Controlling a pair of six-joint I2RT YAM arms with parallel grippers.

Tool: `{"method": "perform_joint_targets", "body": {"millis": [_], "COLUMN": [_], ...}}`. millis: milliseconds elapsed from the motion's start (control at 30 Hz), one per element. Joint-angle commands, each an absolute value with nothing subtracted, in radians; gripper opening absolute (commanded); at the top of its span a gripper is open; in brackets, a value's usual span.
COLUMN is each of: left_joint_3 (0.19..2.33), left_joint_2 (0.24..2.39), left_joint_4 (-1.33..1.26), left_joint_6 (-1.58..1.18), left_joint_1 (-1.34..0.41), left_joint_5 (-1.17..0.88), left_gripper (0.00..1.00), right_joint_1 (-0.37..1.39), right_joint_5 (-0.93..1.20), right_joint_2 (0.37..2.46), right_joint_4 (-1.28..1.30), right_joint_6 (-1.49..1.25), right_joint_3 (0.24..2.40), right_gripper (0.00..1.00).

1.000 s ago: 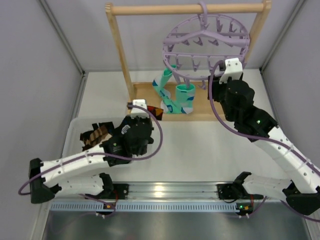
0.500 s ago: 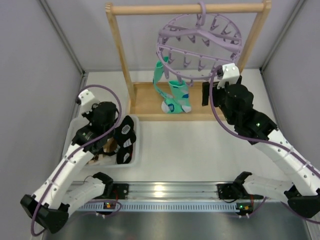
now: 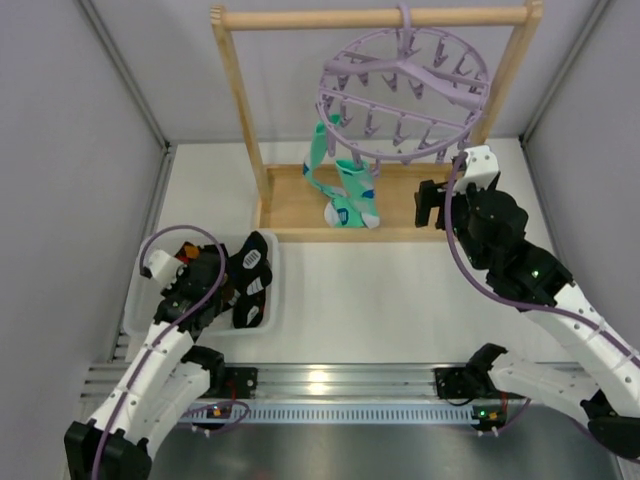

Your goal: Remove the socks clipped to the hanger

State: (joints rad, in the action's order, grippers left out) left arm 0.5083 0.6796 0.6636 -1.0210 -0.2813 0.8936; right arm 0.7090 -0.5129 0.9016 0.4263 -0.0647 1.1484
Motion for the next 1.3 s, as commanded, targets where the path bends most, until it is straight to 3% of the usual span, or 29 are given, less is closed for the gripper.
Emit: {"method": "perform_joint_targets", "body": {"millis": [0, 133, 233, 267, 300, 333, 633, 733, 867, 967, 1133, 1267], "left_joint_3": [0.466, 0.451, 0.466, 0.472, 0.489, 0.503, 0.707, 0.759, 0.793, 0.764, 0.718, 0.753], "left_joint_2": [0.677, 0.606, 0.508, 0.486, 0.467, 0.436, 0.379, 0.42, 0.599, 0.747, 0.92, 1.066], "left_joint_4": [0.657, 0.658, 0.661, 0.66, 0.66, 0.661, 0.715, 0.68, 0.451, 0.211, -0.233, -0.406], "left_joint_6": [-1.173, -1.175, -1.129, -1.114, -1.085, -1.068, -0.916, -0.87, -0.663, -0.582, -0.532, -0.375], "left_joint_1": [-0.27, -0.27, -0.27, -0.27, -0.27, -0.27, -0.27, -0.27, -0.272, -0.276, -0.317, -0.414], "left_joint_5": [0.874, 0.877, 0.876, 0.874, 0.865, 0.862, 0.819, 0.721, 0.331, -0.09, -0.34, -0.435], "left_gripper": [0.03, 0.2, 0.47, 0.6, 0.86, 0.98, 0.98, 0.98, 0.98, 0.98, 0.98, 0.98], "right_joint_1": [0.696, 0.695, 0.695, 0.695, 0.696, 0.695, 0.695, 0.695, 0.693, 0.693, 0.695, 0.693], "right_joint_5": [-0.508, -0.509, -0.509, -0.508, -0.508, -0.508, -0.526, -0.529, -0.515, -0.474, -0.387, -0.302], "right_joint_2": [0.868, 0.827, 0.795, 0.789, 0.781, 0.77, 0.749, 0.749, 0.735, 0.703, 0.655, 0.608], "right_joint_4": [0.403, 0.422, 0.433, 0.433, 0.434, 0.436, 0.46, 0.477, 0.469, 0.457, 0.466, 0.465], "right_joint_6": [-0.086, -0.09, -0.1, -0.103, -0.103, -0.106, -0.107, -0.123, -0.147, -0.163, -0.158, -0.135], "right_joint_3": [1.131, 1.124, 1.121, 1.12, 1.12, 1.12, 1.147, 1.154, 1.131, 1.094, 1.071, 1.048], "right_gripper": [0.86, 0.86, 0.86, 0.86, 0.86, 0.86, 0.87, 0.87, 0.92, 0.98, 0.99, 0.99]}}
